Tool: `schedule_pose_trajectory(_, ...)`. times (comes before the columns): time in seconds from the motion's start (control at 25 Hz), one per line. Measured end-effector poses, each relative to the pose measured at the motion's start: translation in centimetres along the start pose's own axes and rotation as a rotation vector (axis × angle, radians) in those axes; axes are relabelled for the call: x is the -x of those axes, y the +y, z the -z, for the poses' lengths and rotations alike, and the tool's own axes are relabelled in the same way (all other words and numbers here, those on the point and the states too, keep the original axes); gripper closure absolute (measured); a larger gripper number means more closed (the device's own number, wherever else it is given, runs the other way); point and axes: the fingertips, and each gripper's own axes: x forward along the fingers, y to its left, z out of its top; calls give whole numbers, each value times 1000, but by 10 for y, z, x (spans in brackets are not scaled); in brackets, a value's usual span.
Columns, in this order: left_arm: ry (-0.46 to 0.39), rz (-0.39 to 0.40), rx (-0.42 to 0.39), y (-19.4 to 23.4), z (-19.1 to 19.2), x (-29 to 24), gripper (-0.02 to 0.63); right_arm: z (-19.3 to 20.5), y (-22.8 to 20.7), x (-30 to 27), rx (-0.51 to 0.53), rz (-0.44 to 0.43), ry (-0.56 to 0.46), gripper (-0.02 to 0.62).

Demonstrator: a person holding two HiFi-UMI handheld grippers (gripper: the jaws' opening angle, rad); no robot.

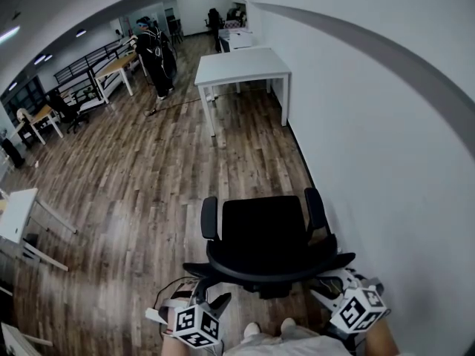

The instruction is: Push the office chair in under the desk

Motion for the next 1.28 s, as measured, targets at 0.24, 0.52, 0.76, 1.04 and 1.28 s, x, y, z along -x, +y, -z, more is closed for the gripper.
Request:
schedule_pose_trajectory(0.24,89,-10,-54,20,17,0,370,4,-1,2,1,-2,15,471)
schedule_pose_trajectory(0.52,174,51,-121,37,32,-13,367,3,-4,-1,11,-5,24,453)
schedule_pose_trajectory(0.76,291,176,-185,26,52,-32,385,13,-12,1,17,-18,56,449)
schedule_pose_trajectory(1.04,327,201,-198,22,62,-36,388,47,-28,10,66,-86,261,411)
schedule_pose_trajectory(1.28,345,214,-213,22,62,-39,390,73,-31,-1,131,-155,361,384)
